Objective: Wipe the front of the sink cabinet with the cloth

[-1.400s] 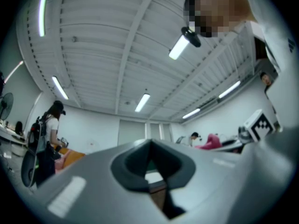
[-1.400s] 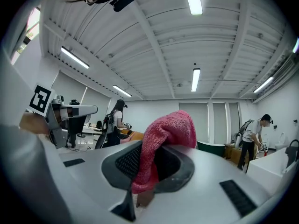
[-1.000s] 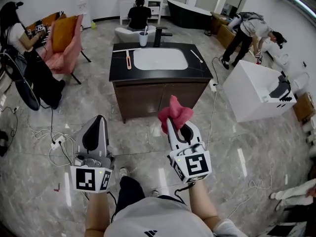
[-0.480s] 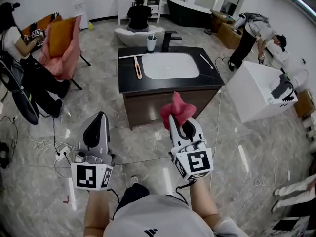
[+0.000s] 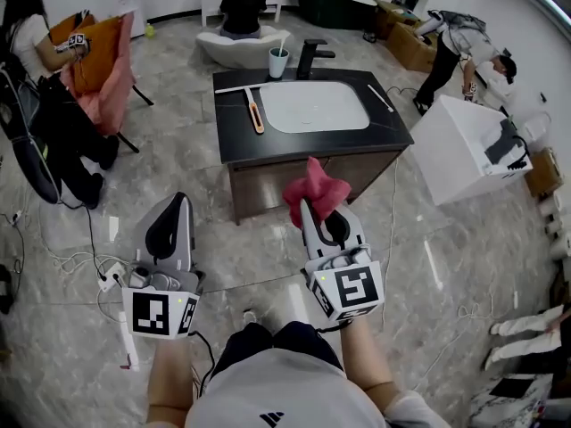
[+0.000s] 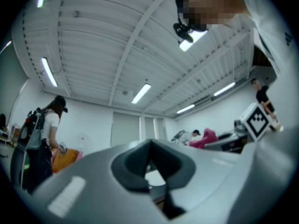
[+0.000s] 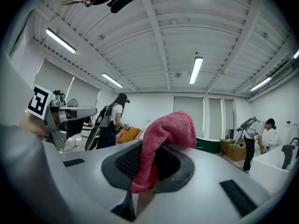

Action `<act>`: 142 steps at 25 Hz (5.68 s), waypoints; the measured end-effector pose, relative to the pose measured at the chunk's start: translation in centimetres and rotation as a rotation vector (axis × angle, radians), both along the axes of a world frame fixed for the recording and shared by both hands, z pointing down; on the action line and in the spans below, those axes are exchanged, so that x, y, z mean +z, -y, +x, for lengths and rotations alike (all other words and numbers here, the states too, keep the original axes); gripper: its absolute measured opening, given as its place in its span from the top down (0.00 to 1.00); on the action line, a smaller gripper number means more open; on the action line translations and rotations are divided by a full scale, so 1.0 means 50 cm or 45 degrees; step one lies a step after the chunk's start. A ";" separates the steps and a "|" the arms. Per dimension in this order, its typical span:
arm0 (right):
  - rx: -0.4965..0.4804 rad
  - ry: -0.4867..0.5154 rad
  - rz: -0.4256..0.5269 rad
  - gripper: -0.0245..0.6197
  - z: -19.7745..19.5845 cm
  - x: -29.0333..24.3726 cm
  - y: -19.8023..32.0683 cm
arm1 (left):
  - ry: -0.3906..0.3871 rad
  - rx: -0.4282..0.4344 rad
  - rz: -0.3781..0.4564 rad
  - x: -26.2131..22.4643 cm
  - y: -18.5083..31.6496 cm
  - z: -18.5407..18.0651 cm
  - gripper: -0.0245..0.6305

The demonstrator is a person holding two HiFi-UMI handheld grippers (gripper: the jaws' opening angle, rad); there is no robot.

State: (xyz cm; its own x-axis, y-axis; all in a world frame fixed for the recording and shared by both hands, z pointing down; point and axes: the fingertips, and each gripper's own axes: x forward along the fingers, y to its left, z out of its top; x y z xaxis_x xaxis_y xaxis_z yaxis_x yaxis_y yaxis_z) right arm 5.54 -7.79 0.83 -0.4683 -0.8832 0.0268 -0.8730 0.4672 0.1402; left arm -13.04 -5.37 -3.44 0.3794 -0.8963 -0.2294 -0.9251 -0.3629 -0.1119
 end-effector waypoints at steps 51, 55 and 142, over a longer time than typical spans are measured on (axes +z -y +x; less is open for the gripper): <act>-0.449 -0.218 -0.280 0.88 -0.239 0.696 0.359 | 0.003 0.085 -0.291 0.642 0.347 0.004 0.96; -0.464 -0.211 -0.222 0.88 -0.245 0.756 0.399 | 0.047 0.101 -0.262 0.730 0.376 0.017 0.96; 0.537 0.000 -0.049 0.89 0.326 1.009 0.636 | -0.052 0.096 -0.002 1.009 0.380 -0.004 0.96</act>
State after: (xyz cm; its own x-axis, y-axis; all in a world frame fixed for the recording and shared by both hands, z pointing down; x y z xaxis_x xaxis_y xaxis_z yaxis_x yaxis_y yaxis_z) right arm 21.83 -39.60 51.26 -0.0660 -0.9958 0.0637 -0.9888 0.0738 0.1298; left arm -13.24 -24.39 47.00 0.4363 -0.8659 -0.2448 -0.8988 -0.4321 -0.0738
